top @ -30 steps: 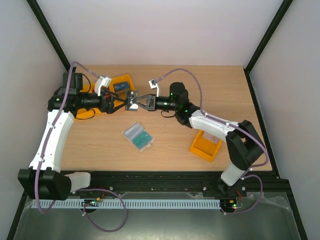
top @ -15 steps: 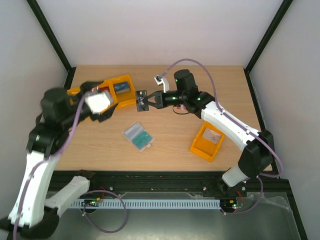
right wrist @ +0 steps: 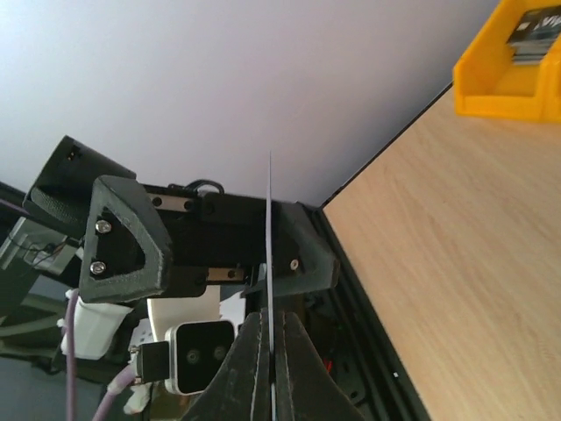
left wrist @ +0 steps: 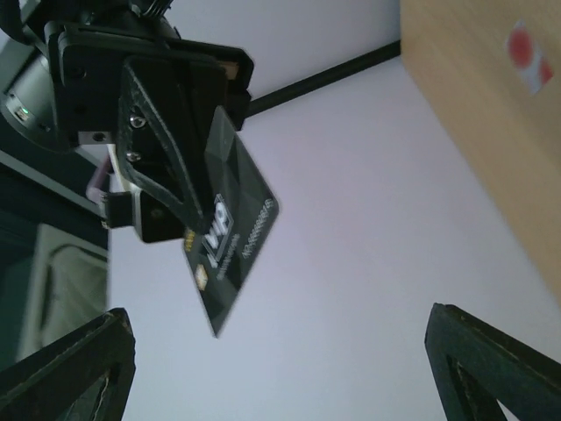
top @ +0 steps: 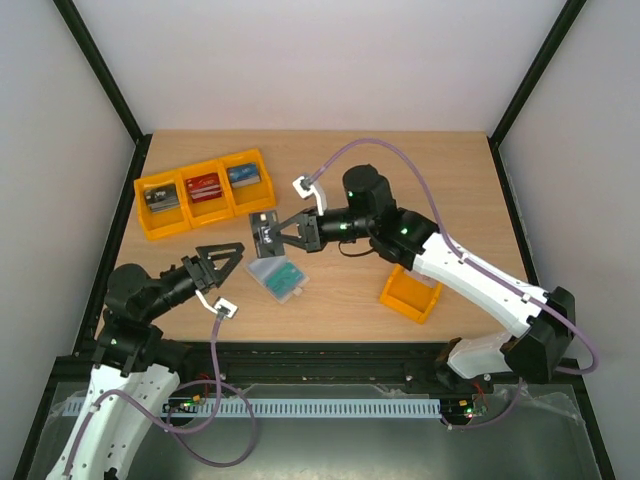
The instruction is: Take the credit cards out of the card holder
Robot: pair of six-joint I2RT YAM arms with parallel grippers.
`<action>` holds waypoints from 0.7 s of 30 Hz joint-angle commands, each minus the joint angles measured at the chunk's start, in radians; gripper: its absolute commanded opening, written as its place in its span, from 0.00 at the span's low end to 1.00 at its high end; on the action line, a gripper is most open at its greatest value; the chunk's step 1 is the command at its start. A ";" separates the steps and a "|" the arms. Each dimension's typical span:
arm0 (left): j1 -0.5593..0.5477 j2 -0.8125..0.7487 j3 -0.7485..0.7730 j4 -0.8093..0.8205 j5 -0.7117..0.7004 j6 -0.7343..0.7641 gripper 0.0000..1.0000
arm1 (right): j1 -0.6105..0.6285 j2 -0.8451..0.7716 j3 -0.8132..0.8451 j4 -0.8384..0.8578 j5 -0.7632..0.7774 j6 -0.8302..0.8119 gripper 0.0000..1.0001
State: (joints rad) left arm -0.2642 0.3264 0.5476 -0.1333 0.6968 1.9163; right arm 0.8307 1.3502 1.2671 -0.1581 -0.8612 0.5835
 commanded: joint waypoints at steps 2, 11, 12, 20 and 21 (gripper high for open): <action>0.002 0.014 0.035 0.052 -0.003 0.246 0.89 | 0.056 0.031 0.013 0.070 0.017 0.043 0.02; 0.001 0.044 0.033 0.042 -0.064 0.204 0.72 | 0.109 0.138 0.103 0.063 -0.001 0.033 0.02; 0.002 0.048 0.034 0.044 -0.075 0.192 0.69 | 0.111 0.146 0.106 0.066 -0.003 0.032 0.02; 0.002 0.027 0.031 0.030 -0.044 0.139 0.15 | 0.113 0.166 0.107 0.052 -0.010 0.017 0.02; 0.002 0.021 0.027 0.028 -0.053 0.125 0.08 | 0.114 0.168 0.109 0.046 -0.006 0.012 0.02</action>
State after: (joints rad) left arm -0.2638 0.3695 0.5632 -0.1085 0.6113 2.0708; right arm 0.9401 1.5139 1.3350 -0.1177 -0.8623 0.6132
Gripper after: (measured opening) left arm 0.194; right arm 0.018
